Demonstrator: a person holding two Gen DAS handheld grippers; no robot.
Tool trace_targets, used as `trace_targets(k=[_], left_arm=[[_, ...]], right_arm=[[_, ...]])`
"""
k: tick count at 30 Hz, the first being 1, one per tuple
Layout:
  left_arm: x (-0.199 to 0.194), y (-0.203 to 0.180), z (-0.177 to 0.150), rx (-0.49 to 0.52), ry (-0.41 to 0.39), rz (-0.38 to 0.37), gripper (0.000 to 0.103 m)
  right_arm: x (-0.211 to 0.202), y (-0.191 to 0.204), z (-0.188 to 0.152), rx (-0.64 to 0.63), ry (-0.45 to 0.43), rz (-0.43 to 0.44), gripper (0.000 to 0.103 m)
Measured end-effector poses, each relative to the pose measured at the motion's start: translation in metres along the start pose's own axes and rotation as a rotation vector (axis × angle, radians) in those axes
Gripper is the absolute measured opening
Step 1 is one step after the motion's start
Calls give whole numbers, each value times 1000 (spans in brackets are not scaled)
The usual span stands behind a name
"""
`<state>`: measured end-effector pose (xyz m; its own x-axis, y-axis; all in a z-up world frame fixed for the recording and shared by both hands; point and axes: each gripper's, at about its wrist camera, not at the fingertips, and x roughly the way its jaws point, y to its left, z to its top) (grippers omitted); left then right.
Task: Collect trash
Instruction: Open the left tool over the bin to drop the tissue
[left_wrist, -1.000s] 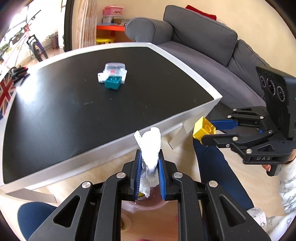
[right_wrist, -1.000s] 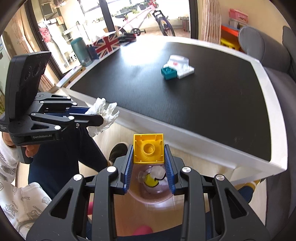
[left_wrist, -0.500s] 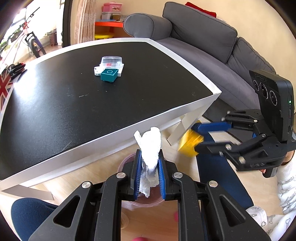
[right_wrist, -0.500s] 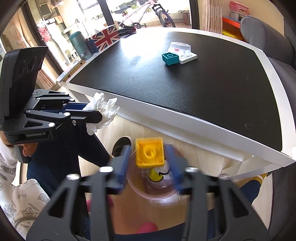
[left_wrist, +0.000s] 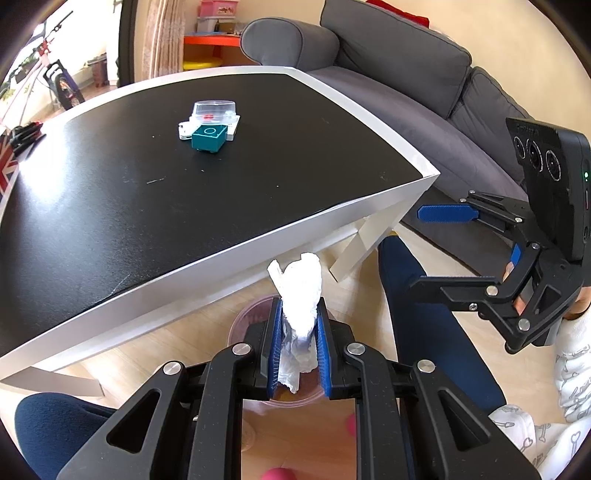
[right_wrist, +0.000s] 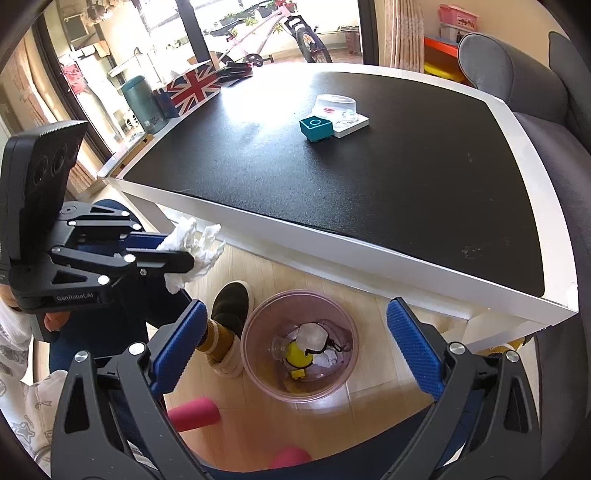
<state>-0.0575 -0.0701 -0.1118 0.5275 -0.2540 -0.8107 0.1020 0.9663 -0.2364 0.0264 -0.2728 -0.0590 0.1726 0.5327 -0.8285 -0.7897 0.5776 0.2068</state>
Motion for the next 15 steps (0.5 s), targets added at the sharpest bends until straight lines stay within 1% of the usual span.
trace_targets(k=[15], left_arm=[[4,-6,1,16,10,-7,17]], right_arm=[[-14,-3,1,13,-29,2,96]])
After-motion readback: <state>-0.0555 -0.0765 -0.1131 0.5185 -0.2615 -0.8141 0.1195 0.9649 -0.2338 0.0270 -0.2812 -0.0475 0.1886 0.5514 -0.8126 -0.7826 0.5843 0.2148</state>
